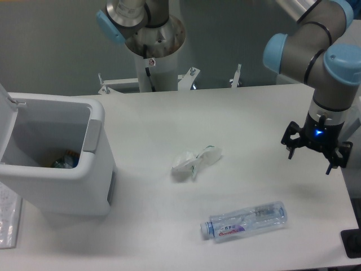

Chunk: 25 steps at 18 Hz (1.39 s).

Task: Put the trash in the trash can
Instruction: 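Move the gripper over the crumpled white tissue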

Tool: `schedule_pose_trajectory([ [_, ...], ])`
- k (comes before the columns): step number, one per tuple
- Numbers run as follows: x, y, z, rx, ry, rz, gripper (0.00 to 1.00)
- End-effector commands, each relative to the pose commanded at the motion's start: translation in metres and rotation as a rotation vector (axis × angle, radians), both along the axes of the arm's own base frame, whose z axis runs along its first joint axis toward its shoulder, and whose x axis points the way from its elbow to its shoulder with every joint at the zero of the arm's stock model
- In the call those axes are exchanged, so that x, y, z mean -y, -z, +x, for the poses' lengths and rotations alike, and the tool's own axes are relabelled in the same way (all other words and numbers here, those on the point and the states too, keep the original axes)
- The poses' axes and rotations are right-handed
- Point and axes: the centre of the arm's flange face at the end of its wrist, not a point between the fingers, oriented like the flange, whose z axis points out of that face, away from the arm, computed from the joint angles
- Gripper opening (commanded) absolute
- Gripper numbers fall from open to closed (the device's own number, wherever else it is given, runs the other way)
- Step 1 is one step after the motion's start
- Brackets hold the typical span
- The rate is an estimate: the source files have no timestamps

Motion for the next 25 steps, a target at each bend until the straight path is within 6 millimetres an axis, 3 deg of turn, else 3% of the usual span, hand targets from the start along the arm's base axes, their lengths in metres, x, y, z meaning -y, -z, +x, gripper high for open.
schedule_pose_trajectory([
  [9, -0.001, 0.008, 0.011, 0.02, -0.006, -0.005, 1.0],
  [11, -0.013, 0.019, 0.037, 0.055, 0.02, 0.0, 1.0],
  [13, -0.013, 0.008, 0.06, 0.076, -0.019, 0.03, 1.0],
  [16, -0.012, 0.01, 0.091, 0.12, -0.077, 0.053, 1.0],
  [19, -0.021, 0.034, 0.123, 0.174, -0.059, 0.03, 1.0],
  [22, -0.022, 0.042, 0.155, 0.182, -0.032, 0.023, 1.0],
  [25, -0.015, 0.056, 0.172, 0.204, -0.024, -0.007, 1.0],
])
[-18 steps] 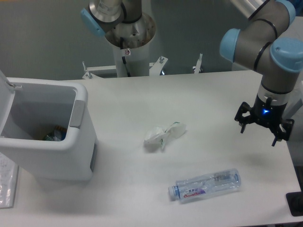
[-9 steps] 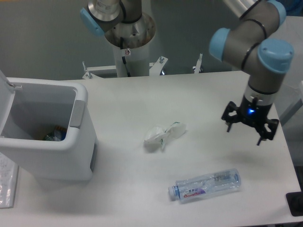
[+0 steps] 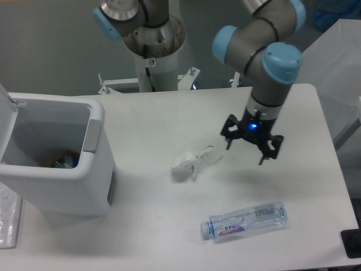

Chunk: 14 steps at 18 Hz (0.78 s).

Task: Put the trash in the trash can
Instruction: 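Move the gripper over the crumpled white tissue, then lower the gripper and close it on the white tissue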

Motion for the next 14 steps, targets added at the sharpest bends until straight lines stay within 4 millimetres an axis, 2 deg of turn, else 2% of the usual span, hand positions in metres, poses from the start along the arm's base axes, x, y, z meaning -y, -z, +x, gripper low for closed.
schedule_pose_trajectory([
  [4, -0.017, 0.027, 0.032, 0.005, 0.065, -0.108, 1.0],
  [6, -0.035, 0.043, 0.046, 0.006, 0.103, -0.16, 1.0],
  [12, -0.043, 0.065, 0.05, 0.036, 0.101, -0.187, 1.0],
  [14, -0.045, 0.069, 0.049, 0.041, 0.1, -0.192, 0.8],
])
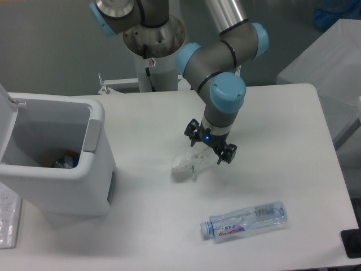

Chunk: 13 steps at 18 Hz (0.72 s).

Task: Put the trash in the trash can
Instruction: 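Lower the gripper and close it on the white tissue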

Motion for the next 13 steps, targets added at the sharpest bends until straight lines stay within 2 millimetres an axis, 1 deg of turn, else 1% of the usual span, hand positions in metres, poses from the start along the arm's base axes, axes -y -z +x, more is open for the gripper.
schedule_pose_trajectory([
  [2, -0.005, 0.002, 0.001, 0.003, -0.023, -0.002, 0.55],
  [4, -0.007, 0.003, 0.002, 0.003, -0.021, -0.003, 0.35],
  [7, -0.007, 0.002, 0.002, 0.002, -0.021, -0.002, 0.15],
  [9, -0.009, -0.002, -0.001, -0.004, -0.023, 0.003, 0.03],
  [10, -0.01, -0.005, -0.002, -0.008, -0.023, 0.005, 0.0],
  [13, -0.013, -0.024, -0.013, -0.031, -0.028, 0.03, 0.0],
])
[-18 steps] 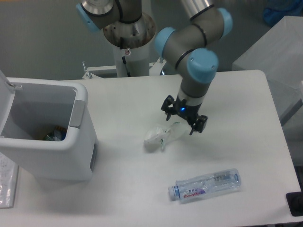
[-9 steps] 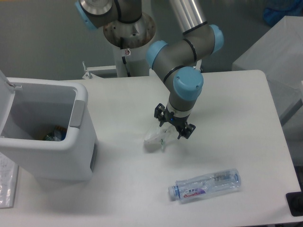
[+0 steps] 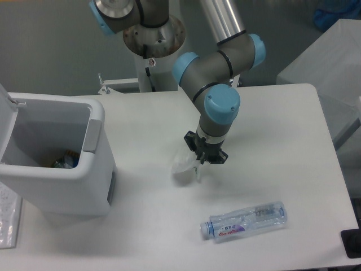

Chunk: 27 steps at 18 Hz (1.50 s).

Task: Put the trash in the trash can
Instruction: 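Lower the gripper and close it on the white tissue, then lift the tissue and carry it over the white trash bin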

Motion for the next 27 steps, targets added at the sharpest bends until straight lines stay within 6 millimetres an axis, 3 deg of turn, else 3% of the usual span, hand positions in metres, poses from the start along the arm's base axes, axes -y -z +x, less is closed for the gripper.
schedule_pose_trajectory([
  [3, -0.002, -0.025, -0.006, -0.013, -0.018, 0.06, 0.0],
  [9, -0.028, -0.111, -0.02, 0.119, -0.192, 0.268, 0.0],
  [12, -0.034, -0.154, -0.01, 0.173, -0.234, 0.327, 0.0],
  [18, -0.031, -0.25, 0.034, 0.258, -0.291, 0.557, 0.0],
  [21, -0.029, -0.295, 0.068, 0.288, -0.3, 0.644, 0.0],
  [27, -0.05, -0.325, 0.138, 0.341, -0.254, 0.668, 0.0],
])
